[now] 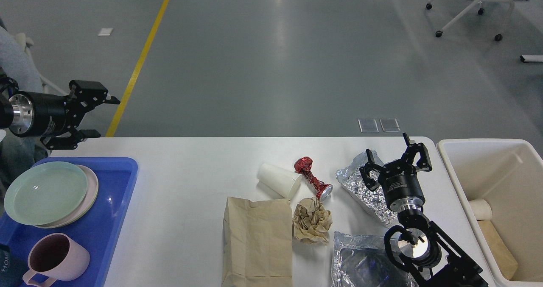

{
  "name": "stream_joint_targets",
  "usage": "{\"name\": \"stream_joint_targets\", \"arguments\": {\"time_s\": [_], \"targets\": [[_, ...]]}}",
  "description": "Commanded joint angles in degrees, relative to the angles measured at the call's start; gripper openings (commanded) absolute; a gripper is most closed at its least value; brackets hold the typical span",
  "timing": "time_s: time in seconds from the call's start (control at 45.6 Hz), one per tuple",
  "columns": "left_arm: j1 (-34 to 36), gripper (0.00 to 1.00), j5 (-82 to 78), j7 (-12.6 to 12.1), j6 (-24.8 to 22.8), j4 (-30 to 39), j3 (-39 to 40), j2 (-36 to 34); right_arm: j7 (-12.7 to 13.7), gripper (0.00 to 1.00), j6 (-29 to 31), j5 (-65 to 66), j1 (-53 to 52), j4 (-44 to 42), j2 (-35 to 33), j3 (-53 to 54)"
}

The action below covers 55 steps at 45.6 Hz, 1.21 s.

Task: Tidy desktop
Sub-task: 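Raise the left gripper away from the tray and open it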

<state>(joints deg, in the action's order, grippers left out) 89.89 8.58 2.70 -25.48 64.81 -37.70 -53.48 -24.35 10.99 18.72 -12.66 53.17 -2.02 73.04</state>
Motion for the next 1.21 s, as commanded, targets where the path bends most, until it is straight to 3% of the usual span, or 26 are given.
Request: {"name": "stream_joint_targets", "arguments": {"time_s": [0.0,0.175,0.263,0.351,0.416,0.504,0.811,1.074,1.184], "targets": [[-9.8,0.96,0.3,0.4,-0.1,-0.3,15.0,-0.8,0.0,1.00,0.0,0.0,0.0,0.0,0.0,0.0],[-23.0,0.96,0.0,0.9,-0.1,-0.4,36.0,-0.1,0.0,1.00,0.0,0.0,0.0,0.0,0.0,0.0],[-29.4,0.96,0.6,3.4,1.4,-1.3,50.2,1.4,0.0,1.00,0.0,0.0,0.0,0.0,0.0,0.0],[-39.0,0.96,0.5,5.7,1.7,-6.4,67.2,4.8,0.0,1.00,0.0,0.0,0.0,0.0,0.0,0.0],[-44.1,0.96,0.0,5.3,2.0,-10.7,79.5,7.9,0.0,1.00,0.0,0.0,0.0,0.0,0.0,0.0],[-48.4,0.96,-0.1,4.0,1.9,-17.0,90.1,12.3,0.0,1.00,0.0,0.0,0.0,0.0,0.0,0.0],[-53.3,0.96,0.5,4.7,0.7,-27.5,104.1,21.7,0.0,1.00,0.0,0.0,0.0,0.0,0.0,0.0],[-56.1,0.96,0.0,5.0,0.1,-28.0,103.9,22.2,0.0,1.00,0.0,0.0,0.0,0.0,0.0,0.0],[-56.6,0.96,-0.1,4.8,-2.4,-28.2,103.8,22.1,0.0,1.00,0.0,0.0,0.0,0.0,0.0,0.0]]}}
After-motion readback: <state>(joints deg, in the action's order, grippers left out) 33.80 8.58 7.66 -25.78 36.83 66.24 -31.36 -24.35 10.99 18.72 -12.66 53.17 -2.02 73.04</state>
